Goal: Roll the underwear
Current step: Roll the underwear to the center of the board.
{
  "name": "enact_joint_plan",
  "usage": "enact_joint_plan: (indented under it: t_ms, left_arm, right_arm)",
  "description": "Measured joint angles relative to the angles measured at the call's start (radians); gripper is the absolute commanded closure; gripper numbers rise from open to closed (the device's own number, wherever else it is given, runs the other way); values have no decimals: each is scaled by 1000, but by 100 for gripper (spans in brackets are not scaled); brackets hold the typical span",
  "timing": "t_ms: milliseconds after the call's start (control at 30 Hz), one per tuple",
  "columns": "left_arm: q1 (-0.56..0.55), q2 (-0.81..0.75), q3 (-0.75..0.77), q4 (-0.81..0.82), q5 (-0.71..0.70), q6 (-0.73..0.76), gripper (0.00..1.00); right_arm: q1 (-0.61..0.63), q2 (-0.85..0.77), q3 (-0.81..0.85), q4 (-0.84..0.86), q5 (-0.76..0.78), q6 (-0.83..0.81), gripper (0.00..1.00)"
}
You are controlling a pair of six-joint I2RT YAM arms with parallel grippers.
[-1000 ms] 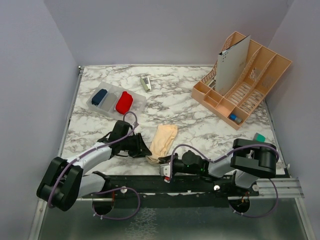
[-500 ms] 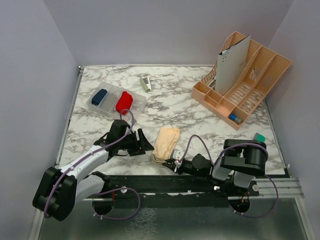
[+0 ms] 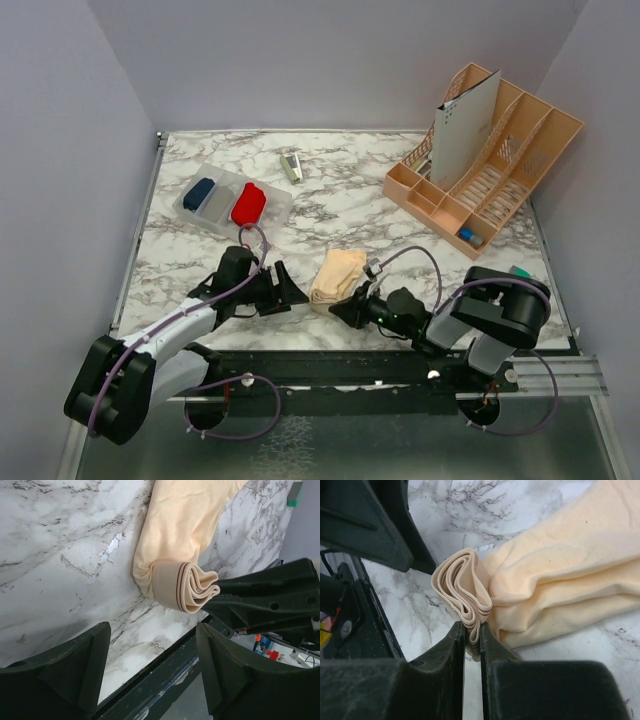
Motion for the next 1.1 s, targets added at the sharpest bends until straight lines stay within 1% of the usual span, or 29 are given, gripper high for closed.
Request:
enact_joint_plan:
  t_ms: [133, 233, 400, 567, 700, 767, 800, 867, 900, 933, 967, 1067, 1100]
  left_arm:
    - [0, -5, -37, 53, 1, -18, 24]
    - [0, -5, -46, 77, 0, -24, 24]
    - [0, 2, -46, 125, 0, -26, 23]
    - [-8, 32, -50, 162, -2, -23, 22]
    - [-25, 74, -57, 193, -8, -21, 21]
    - [-46, 105, -58, 235, -8, -22, 22]
    - [-58, 116, -56, 252, -10, -22, 23]
    - [-87, 143, -47, 276, -22, -20, 31]
    - [-108, 164, -37, 286, -33, -18, 34]
    - [-122, 180, -29, 291, -43, -19, 34]
    - [-137, 200, -22, 301, -60, -23, 34]
    - [-156, 224, -21, 330, -93, -44, 28]
    - [-160, 227, -21, 340, -105, -55, 27]
  right_arm:
    - [-68, 8, 32, -78, -89, 136, 100]
    - [-115, 64, 60, -92, -175, 233, 99]
    - [-193, 181, 97, -18, -322, 391, 99]
    - [-256, 233, 92, 29, -403, 531, 100]
    - [-278, 258, 100, 32, -455, 604, 99]
    - [-286, 269, 101, 39, -469, 635, 99]
    - [-290, 273, 101, 42, -474, 647, 99]
    - [-297, 280, 101, 46, -484, 670, 98]
    - [-301, 283, 101, 47, -489, 679, 97]
    - [-306, 286, 101, 50, -494, 687, 96]
    - [-308, 290, 100, 53, -502, 695, 96]
    - [-314, 305, 96, 76, -518, 716, 95]
    - [-318, 310, 95, 84, -522, 723, 95]
